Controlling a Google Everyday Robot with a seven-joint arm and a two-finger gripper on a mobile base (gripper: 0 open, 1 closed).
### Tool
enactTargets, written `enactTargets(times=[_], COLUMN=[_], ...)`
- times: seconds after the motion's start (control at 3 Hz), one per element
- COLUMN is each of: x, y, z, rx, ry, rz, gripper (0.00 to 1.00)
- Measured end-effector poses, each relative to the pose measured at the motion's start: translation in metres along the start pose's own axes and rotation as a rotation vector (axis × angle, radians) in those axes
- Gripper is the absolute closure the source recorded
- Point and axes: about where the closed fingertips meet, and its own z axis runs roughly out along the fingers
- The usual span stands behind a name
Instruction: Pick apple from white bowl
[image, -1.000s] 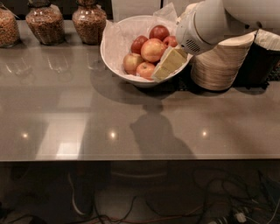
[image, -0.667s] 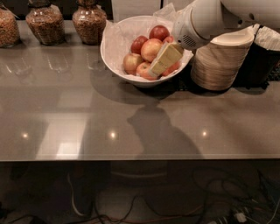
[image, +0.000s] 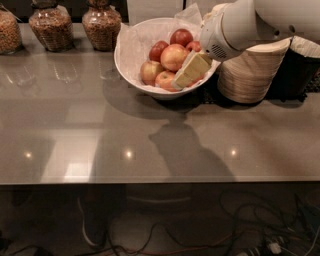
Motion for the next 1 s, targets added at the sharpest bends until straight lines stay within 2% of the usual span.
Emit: enactTargets(times=[0.33, 1.0], x=[0.002, -0.002], y=[0.001, -0.003], z=[0.011, 0.036], rx=[0.030, 0.053], ry=[-0.049, -0.113], rz=[0.014, 0.033], gripper=[0.00, 0.17])
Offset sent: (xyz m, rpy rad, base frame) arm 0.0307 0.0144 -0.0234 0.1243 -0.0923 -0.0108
